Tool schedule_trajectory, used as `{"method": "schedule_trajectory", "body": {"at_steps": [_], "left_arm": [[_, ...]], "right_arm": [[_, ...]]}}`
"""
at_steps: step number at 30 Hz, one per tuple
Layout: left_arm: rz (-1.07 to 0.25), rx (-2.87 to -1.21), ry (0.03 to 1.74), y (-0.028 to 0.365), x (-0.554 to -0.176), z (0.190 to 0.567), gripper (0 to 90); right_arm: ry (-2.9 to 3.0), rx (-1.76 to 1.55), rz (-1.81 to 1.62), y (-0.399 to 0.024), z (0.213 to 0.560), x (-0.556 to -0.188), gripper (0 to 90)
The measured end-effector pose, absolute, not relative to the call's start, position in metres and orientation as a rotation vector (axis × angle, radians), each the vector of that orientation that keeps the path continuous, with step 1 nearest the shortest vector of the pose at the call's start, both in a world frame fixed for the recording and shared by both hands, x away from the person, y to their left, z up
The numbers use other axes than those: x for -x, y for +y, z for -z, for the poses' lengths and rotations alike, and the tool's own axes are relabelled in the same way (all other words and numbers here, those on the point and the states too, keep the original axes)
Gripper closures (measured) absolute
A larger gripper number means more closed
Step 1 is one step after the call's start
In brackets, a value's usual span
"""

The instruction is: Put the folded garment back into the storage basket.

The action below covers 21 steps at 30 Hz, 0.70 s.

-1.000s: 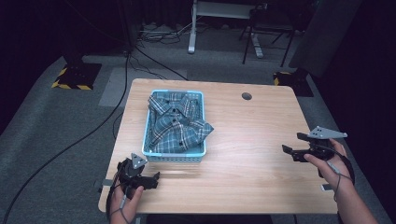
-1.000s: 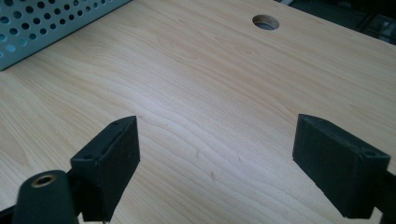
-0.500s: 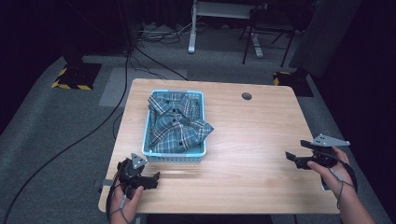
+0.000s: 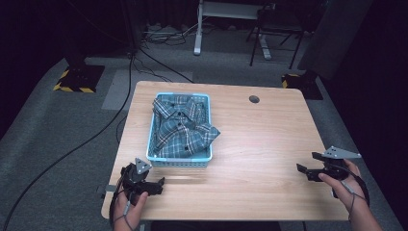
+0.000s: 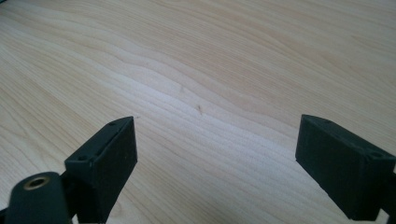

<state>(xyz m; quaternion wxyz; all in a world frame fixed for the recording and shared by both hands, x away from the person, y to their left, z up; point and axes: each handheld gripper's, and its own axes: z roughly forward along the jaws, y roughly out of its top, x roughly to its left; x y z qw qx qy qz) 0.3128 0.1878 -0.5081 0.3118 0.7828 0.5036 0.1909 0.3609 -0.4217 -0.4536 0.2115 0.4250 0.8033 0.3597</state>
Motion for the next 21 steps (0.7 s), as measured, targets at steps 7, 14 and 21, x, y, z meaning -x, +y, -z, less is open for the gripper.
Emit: {"method": "schedule_trajectory", "body": {"at_steps": [7, 14, 21], "left_arm": [[-0.504, -2.065, 1.329, 0.188, -0.313, 0.508, 0.2], [-0.504, -2.066, 1.329, 0.188, -0.313, 0.508, 0.2], [-0.503, -2.067, 1.329, 0.188, -0.313, 0.508, 0.2]], "right_arm": [[2.237, -1.206, -0.99, -0.427, 0.466, -0.356, 12.5], [2.237, -1.24, -0.983, -0.434, 0.478, -0.351, 12.5], [2.236, -1.245, -0.982, -0.435, 0.481, -0.35, 12.5]]}}
